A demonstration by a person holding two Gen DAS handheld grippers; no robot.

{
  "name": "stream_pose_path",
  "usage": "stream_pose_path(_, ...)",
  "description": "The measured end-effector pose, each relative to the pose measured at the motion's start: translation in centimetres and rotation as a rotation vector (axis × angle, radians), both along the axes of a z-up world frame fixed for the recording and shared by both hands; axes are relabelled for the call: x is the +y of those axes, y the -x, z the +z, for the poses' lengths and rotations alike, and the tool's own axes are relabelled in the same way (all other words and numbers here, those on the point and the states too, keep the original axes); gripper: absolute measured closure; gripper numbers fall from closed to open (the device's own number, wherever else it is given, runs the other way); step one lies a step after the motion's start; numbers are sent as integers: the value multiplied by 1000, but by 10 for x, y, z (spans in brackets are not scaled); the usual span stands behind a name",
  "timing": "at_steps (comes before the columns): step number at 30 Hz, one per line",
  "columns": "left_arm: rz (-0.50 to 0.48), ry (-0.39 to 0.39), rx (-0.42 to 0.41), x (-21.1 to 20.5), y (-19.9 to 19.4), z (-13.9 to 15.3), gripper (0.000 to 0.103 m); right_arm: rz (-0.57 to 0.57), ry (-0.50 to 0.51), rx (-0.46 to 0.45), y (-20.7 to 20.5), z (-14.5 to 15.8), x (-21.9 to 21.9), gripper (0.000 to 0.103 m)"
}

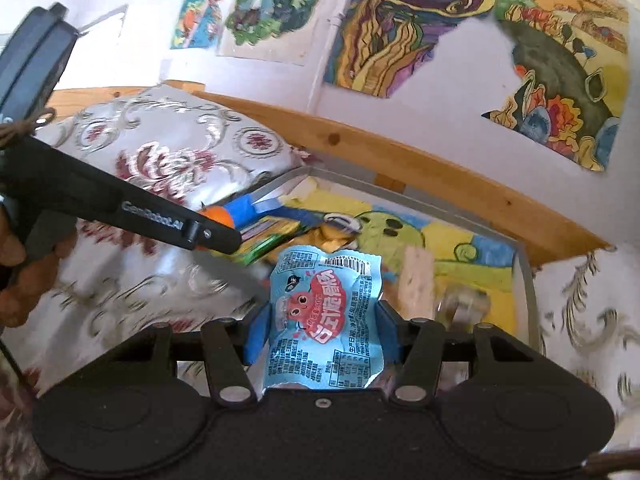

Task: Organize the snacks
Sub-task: 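Carry the mandarin and blue candy packet into the grey tray with both tools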

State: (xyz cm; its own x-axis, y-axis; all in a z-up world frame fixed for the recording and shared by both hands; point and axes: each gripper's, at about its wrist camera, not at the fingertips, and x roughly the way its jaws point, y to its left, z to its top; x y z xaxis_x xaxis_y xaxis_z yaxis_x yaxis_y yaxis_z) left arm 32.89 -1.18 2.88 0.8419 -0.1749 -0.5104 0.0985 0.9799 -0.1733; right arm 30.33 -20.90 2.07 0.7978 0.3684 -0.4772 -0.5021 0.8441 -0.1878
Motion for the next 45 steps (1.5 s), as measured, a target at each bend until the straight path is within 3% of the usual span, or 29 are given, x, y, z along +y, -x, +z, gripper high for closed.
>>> stream_pose_path(9, 29, -59, 47, 11, -58, 0, 65, -117, -85, 63, -79, 3, 15, 45)
stream_pose_path(17, 24, -72, 102, 17, -87, -12, 65, -152, -63, 104, -116, -6, 24, 44)
stream_pose_path(39, 31, -42, 147, 24, -107, -23, 64, -156, -83, 108, -129, -17, 37, 40)
stream_pose_path(42, 34, -32, 151, 26, -107, -22, 60, -165, -91, 111, -129, -17, 36, 39)
stream_pose_path(45, 50, -34, 154, 26, -105, -21, 48, -173, -107, 106, -129, -17, 34, 37)
